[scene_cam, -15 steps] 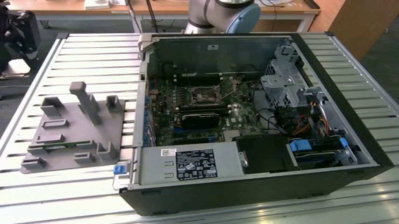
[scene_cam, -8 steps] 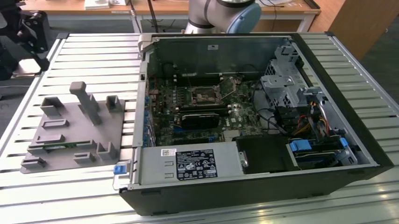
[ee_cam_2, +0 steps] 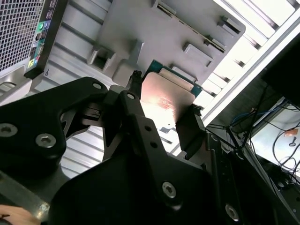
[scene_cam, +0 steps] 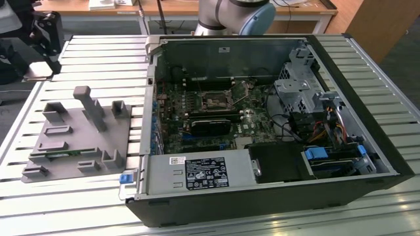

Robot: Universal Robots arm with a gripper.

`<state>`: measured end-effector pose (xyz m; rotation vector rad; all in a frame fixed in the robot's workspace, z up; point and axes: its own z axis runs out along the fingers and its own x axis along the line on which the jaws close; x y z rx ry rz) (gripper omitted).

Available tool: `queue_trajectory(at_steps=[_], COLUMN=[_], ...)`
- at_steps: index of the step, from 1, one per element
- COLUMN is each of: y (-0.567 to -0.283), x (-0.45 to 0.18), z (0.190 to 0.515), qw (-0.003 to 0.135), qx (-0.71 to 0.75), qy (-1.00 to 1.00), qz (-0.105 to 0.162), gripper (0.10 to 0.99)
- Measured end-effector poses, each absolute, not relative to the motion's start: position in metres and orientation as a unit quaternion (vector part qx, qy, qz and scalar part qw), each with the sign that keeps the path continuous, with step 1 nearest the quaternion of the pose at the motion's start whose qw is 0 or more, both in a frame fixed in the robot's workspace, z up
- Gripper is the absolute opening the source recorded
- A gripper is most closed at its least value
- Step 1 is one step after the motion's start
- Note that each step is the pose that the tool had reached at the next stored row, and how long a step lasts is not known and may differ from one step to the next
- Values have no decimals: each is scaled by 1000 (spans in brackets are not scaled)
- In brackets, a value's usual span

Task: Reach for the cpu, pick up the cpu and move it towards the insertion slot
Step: 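Pick up the cpu and move it towards the insertion slot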

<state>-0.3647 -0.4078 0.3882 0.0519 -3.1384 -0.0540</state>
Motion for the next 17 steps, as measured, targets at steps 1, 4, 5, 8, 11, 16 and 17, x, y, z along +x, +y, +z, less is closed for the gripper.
queue_trajectory(at_steps=[1, 4, 5, 8, 11, 16, 17], y=[-408, -408, -408, -408, -408, -408, -408], x=[-363, -358, -357, -352, -347, -338, -337], z=[388, 388, 388, 388, 388, 388, 388], qw=[1, 1, 1, 1, 1, 1, 1], qx=[17, 17, 17, 17, 17, 17, 16], qy=[-1000, -1000, -1000, -1000, -1000, -1000, -1000], qz=[-17, -17, -17, -17, -17, -17, -17], gripper=[541, 541, 541, 541, 541, 541, 541])
